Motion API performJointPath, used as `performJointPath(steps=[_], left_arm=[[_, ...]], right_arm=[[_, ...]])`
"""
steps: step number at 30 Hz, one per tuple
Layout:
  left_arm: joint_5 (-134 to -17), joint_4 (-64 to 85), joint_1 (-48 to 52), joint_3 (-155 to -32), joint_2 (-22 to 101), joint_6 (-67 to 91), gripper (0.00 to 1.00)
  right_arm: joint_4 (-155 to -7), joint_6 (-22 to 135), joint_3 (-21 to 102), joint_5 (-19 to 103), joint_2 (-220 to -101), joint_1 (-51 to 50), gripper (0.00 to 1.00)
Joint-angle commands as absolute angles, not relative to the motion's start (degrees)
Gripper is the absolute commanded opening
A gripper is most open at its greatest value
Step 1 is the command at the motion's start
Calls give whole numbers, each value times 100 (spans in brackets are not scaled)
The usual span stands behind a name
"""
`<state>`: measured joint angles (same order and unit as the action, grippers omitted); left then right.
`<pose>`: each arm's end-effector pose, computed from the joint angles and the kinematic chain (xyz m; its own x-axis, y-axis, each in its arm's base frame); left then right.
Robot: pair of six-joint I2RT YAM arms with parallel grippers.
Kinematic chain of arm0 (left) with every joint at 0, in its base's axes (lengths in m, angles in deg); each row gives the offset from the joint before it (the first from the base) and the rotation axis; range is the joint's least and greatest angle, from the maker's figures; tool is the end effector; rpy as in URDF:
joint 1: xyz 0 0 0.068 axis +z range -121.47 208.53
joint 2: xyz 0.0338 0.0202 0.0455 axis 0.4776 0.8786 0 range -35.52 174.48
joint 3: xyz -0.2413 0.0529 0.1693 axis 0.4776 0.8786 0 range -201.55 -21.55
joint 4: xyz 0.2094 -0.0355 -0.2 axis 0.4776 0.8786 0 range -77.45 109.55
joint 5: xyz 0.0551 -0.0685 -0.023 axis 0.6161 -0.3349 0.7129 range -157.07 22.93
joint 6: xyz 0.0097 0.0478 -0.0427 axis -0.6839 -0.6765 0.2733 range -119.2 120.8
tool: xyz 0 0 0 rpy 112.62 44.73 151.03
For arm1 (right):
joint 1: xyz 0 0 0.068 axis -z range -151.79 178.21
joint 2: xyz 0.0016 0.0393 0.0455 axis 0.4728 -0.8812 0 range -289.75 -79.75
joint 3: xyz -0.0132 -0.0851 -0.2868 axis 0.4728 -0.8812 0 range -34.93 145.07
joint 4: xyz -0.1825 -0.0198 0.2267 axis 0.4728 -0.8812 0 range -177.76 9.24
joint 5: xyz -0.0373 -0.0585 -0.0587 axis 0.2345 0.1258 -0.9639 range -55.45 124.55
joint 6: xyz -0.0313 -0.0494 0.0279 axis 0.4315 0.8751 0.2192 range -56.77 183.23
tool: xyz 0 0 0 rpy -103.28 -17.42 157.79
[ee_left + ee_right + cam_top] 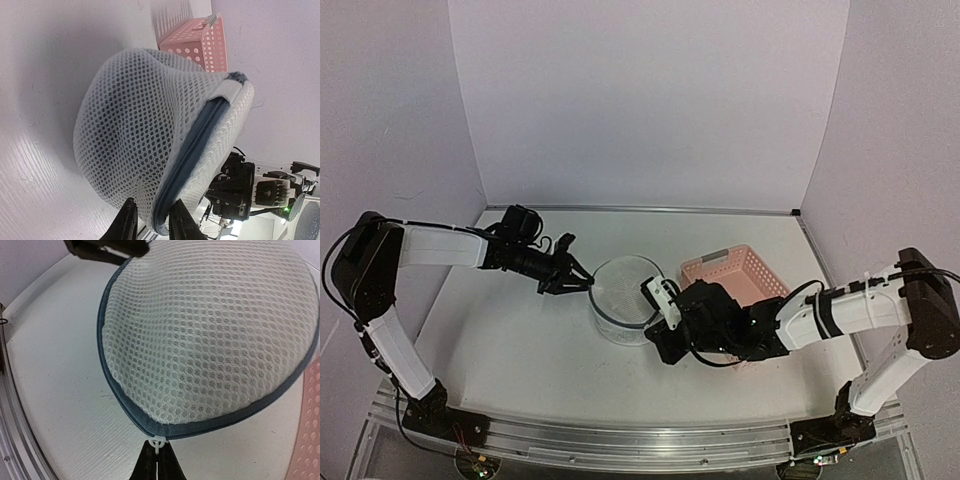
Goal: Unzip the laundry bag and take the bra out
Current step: Adjust the laundry bag at the center of the board.
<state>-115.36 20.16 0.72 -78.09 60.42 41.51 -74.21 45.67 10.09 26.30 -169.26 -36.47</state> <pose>0.3147 -0.2087 0.1951 -0.9866 0.0298 -0.1607 0.1546 0.4887 -0.8586 0.1583 0.3178 0.1773 -0.5061 -0.3714 -0.7784 -0.7275 0.6687 0.1539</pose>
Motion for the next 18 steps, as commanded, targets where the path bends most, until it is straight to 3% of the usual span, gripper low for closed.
performJointPath(steps=[1,5,11,18], left_arm=[[-11518,2087,205,-8370,6128,3928,27],[-11397,2202,254,-8669,6232,3916,35],[-10139,3219,373,-9102,5843,3561,56],[-10257,3238,366,-8616,5098,3830,68]], right_arm=[[-7190,4202,1374,2695,-17199,-3826,0],[-7210,3944,1769,2778,-17487,-3850,0],[-7328,3462,2296,2731,-17924,-3850,0],[-7403,3224,2884,2735,-18302,-3850,0]])
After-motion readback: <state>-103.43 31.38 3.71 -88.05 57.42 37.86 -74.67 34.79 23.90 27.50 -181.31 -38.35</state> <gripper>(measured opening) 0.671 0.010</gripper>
